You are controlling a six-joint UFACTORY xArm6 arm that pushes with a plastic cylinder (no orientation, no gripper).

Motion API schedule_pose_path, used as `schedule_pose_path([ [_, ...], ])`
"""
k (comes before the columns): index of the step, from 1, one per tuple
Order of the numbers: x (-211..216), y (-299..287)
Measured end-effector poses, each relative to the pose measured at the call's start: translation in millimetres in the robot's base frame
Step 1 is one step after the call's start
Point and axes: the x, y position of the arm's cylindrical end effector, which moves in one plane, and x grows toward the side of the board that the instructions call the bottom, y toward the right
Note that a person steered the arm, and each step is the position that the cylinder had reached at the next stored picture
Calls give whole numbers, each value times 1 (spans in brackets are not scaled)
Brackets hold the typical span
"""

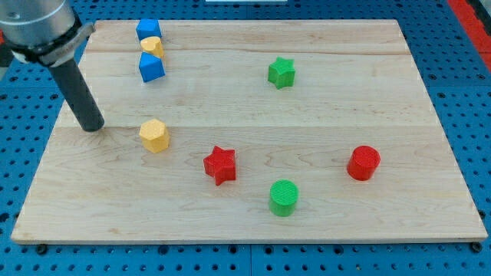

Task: Slide the yellow hexagon closer to the blue triangle

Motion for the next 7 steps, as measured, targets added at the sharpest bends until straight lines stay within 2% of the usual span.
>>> schedule_pose_path([
  [2, 7, 2],
  [3, 48, 27],
  [4, 56, 70],
  [6, 20, 81],
  [7, 20, 90],
])
